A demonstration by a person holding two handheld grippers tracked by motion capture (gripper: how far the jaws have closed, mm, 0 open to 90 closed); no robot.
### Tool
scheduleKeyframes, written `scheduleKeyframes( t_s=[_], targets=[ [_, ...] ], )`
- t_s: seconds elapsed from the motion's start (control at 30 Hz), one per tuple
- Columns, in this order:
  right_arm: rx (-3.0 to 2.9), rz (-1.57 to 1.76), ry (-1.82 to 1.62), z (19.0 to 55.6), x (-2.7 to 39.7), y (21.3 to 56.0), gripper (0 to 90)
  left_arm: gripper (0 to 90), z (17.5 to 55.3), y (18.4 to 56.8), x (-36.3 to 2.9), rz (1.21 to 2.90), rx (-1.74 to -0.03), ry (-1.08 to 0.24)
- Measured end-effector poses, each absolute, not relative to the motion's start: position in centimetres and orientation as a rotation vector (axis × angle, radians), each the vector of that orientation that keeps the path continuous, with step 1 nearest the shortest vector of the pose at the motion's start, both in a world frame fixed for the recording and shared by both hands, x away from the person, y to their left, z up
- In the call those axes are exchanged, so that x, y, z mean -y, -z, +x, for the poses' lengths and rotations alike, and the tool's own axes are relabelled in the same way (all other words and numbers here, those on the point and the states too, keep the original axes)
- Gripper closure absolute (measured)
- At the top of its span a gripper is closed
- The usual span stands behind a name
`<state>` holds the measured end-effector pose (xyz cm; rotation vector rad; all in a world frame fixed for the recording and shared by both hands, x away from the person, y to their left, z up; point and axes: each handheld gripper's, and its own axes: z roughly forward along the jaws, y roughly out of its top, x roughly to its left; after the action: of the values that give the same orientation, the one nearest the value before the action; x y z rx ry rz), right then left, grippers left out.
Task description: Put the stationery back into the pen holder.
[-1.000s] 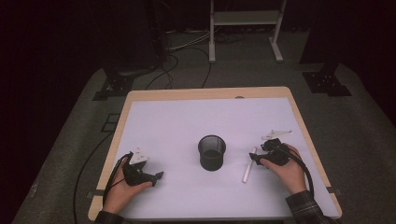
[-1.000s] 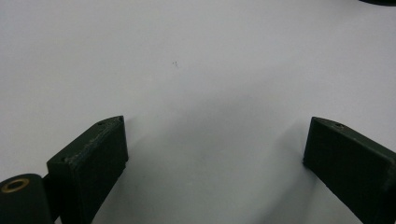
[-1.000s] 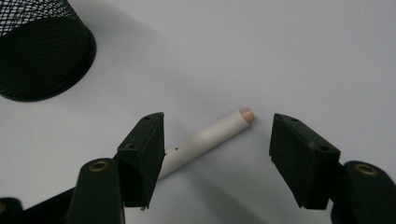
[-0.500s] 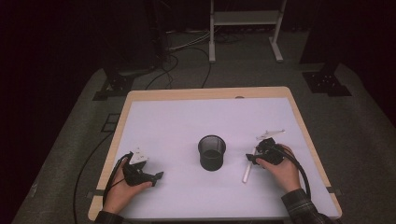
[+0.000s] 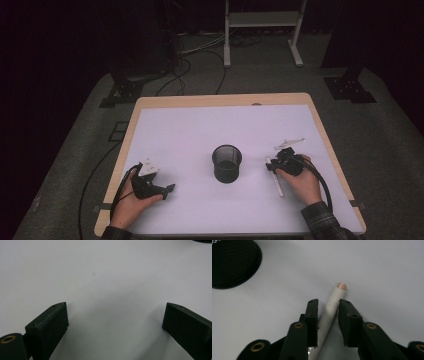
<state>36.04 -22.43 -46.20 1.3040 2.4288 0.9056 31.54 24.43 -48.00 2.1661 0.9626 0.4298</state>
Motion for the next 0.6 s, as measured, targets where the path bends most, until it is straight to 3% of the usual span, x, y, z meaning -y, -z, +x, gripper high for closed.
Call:
scheduleKeyframes(
  t_s=[0.13, 0.3, 0.6],
  targets=[
    [-2.433, 1.305, -0.896, 36.0, 22.5, 46.2, 75.2, 5.5, 31.5, 48.0, -24.4, 2.165, -0.964, -0.429],
    [-2.456, 1.286, -0.835, 36.2, 22.4, 45.6, 67.7, 5.5, 31.5, 48.0, -24.4, 2.165, -0.965, -0.428],
    [-2.514, 1.324, -0.758, 37.3, 21.7, 44.8, 68.6, 5.5, 31.5, 48.0, -24.4, 2.165, -0.965, -0.428]
  ],
)
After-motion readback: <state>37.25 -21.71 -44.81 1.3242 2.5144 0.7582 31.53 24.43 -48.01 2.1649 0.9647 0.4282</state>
